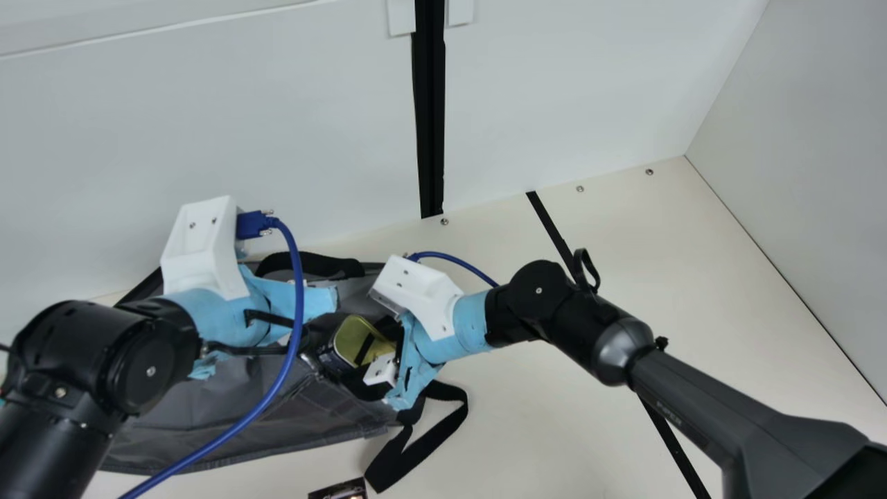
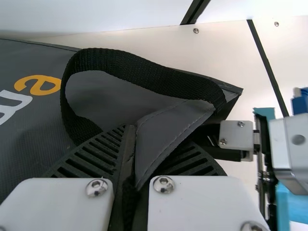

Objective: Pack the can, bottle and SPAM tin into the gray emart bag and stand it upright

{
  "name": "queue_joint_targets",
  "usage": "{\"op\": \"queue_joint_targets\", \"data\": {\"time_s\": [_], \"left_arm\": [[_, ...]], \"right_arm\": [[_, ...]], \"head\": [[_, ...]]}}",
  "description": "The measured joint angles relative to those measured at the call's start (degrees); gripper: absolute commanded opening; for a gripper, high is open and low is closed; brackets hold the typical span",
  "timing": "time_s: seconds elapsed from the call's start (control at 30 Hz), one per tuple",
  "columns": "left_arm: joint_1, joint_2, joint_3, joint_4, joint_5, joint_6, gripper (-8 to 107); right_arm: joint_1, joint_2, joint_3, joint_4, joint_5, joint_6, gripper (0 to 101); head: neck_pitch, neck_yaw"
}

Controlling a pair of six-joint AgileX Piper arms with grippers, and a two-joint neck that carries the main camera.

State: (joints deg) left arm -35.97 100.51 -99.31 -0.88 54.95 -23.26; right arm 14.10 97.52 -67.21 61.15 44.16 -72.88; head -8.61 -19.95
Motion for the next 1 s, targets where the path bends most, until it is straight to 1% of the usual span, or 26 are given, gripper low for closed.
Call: {"op": "queue_joint_targets", "data": {"time_s": [0.37, 0.5, 0.7, 0.77, 1.0], "left_arm": [[0.0, 0.0, 0.0, 0.0, 0.0, 0.0, -8], [0.0, 0.0, 0.0, 0.0, 0.0, 0.0, -8], [0.0, 0.0, 0.0, 0.0, 0.0, 0.0, -8], [0.0, 0.0, 0.0, 0.0, 0.0, 0.0, -8], [0.0, 0.0, 0.0, 0.0, 0.0, 0.0, -8]], "right_arm": [[2.96, 4.5, -3.32, 3.26, -4.1, -0.29, 0], [3.83, 5.87, -4.37, 3.97, -4.61, -0.33, 0], [4.65, 7.43, -5.49, 5.19, -6.27, -0.25, 0], [4.88, 7.78, -5.89, 5.2, -6.27, -0.19, 0], [5.36, 8.53, -6.81, 5.67, -6.83, 0.14, 23]], "head": [[0.0, 0.0], [-0.09, 0.09], [0.0, 0.0], [-0.09, 0.0], [0.0, 0.0]]}}
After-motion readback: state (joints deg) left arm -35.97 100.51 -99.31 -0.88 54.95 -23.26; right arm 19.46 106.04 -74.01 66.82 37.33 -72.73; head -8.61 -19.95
